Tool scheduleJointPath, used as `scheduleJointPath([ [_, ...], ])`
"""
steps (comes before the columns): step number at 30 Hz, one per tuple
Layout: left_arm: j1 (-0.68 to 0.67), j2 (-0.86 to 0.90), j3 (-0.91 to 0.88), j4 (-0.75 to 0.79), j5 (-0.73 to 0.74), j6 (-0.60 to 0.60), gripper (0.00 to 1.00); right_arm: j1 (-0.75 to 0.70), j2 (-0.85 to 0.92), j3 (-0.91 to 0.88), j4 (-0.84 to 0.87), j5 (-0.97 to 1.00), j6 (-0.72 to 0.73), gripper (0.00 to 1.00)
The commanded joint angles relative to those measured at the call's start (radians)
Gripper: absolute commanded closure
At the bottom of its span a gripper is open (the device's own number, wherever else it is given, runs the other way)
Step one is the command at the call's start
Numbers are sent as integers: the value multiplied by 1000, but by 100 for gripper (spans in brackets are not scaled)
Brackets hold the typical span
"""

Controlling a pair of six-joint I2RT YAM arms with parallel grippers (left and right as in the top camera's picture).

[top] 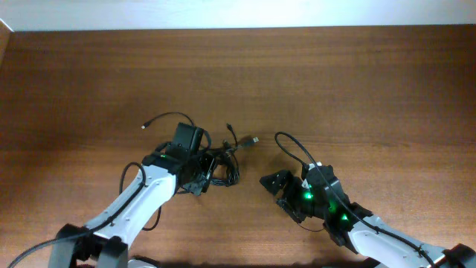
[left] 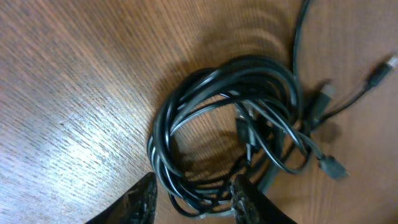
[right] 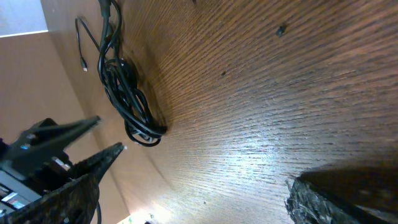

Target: Untangle cables

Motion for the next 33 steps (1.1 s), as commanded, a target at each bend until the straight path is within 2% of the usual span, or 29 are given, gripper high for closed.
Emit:
scheduleJointPath([
  [1, -8, 77, -12, -5, -23, -39, 64, 5, 19, -2, -17, 47, -18, 1],
  [5, -8, 153, -12, -40, -16, -40, 56, 5, 19, -2, -27, 47, -18, 1],
  [6, -8, 167, -12, -34, -23, -39, 58, 5, 19, -2, -27, 47, -18, 1],
  [7, -8, 188, -12, -31, -39, -39, 72, 5, 19, -2, -27, 47, -18, 1],
  [8, -8, 207, -12, -35, -51, -34, 96, 5, 19, -2, -27, 46, -18, 1],
  [9, -8, 214, -11, -35, -45, -25, 100, 5, 19, -2, -27, 42, -18, 0],
  [11, -2, 207, -6, -34, -37, 20, 100, 5, 19, -2, -27, 27, -21, 3],
  [15, 32, 143, 40, -34, -8, 367, 100, 5, 18, -2, 51, -56, -164, 7],
  [17, 31, 81, 47, -34, 3, 483, 100, 6, 18, -2, 145, -135, -231, 6],
  [24, 31, -58, 47, -34, 98, 497, 100, 29, 19, -2, 163, -156, -211, 10],
  [29, -5, -72, 47, -34, 125, 496, 100, 121, 19, -2, 284, -93, -185, 10],
  [33, -50, -72, 47, -34, 124, 488, 100, 152, 19, -2, 299, -23, -162, 18],
])
